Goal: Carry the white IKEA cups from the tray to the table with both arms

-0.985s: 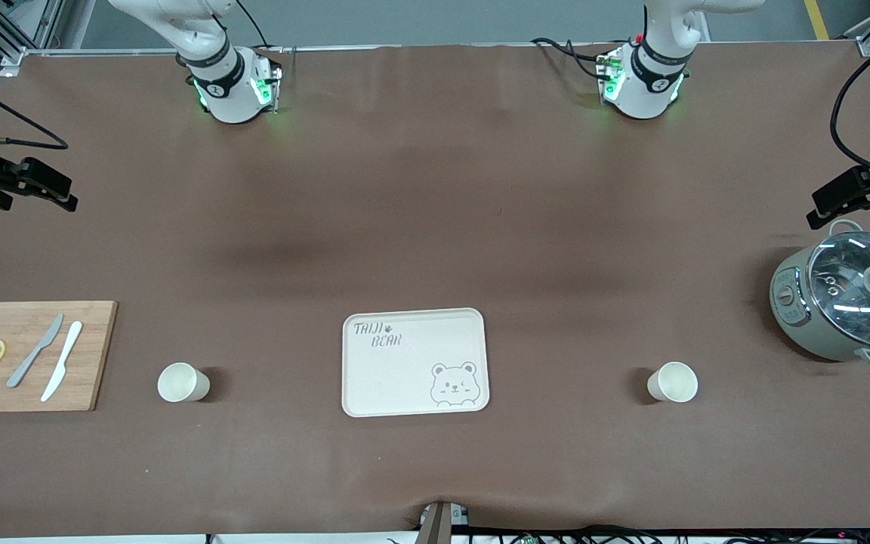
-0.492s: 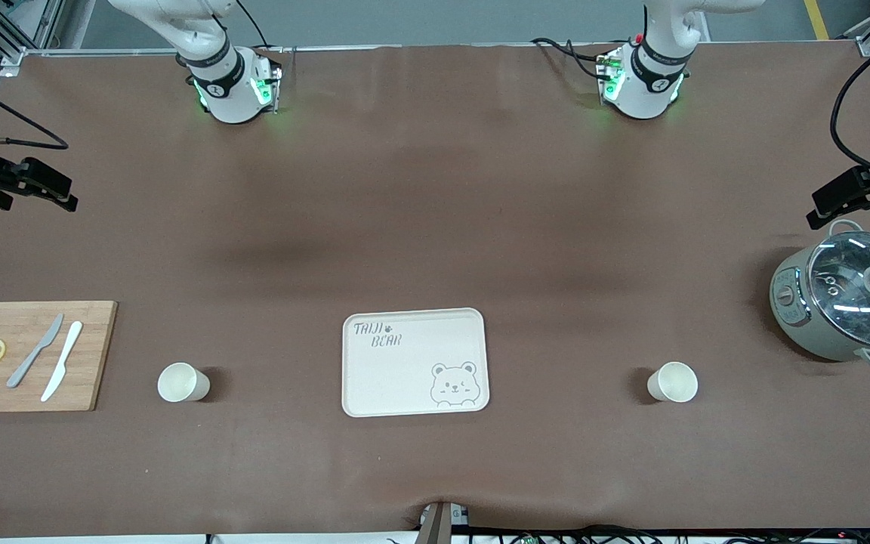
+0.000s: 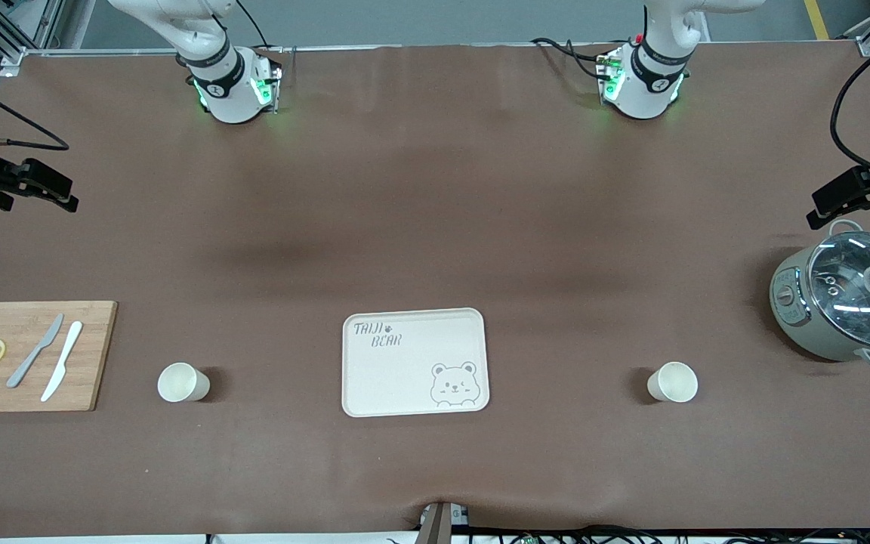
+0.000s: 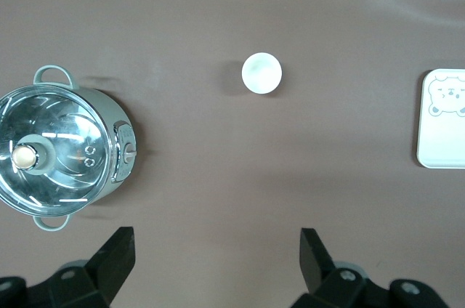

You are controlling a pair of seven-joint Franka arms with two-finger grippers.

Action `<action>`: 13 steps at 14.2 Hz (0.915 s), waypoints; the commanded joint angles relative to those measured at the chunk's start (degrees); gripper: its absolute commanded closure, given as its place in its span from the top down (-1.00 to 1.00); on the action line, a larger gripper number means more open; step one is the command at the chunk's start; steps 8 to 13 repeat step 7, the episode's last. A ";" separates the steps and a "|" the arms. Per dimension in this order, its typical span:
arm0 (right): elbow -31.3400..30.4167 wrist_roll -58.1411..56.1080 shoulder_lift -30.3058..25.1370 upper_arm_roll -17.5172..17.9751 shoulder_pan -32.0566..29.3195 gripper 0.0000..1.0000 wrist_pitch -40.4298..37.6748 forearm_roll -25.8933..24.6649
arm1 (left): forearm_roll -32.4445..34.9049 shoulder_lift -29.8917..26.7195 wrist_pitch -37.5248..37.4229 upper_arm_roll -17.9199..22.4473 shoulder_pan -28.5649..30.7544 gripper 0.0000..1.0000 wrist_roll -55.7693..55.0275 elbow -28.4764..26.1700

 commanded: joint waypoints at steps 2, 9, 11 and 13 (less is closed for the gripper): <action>0.63 0.07 0.09 0.65 -0.70 1.00 -0.42 -0.37 | 1.40 0.47 -0.30 -0.17 0.06 1.00 -0.22 1.17; 1.42 -0.02 -0.09 0.57 -1.31 1.00 -2.09 -0.46 | 1.48 0.47 -0.30 -0.17 0.14 1.00 -0.13 1.17; 1.42 -0.02 -0.09 0.57 -1.31 1.00 -2.09 -0.46 | 1.48 0.47 -0.30 -0.17 0.14 1.00 -0.13 1.17; 1.42 -0.02 -0.09 0.57 -1.31 1.00 -2.09 -0.46 | 1.48 0.47 -0.30 -0.17 0.14 1.00 -0.13 1.17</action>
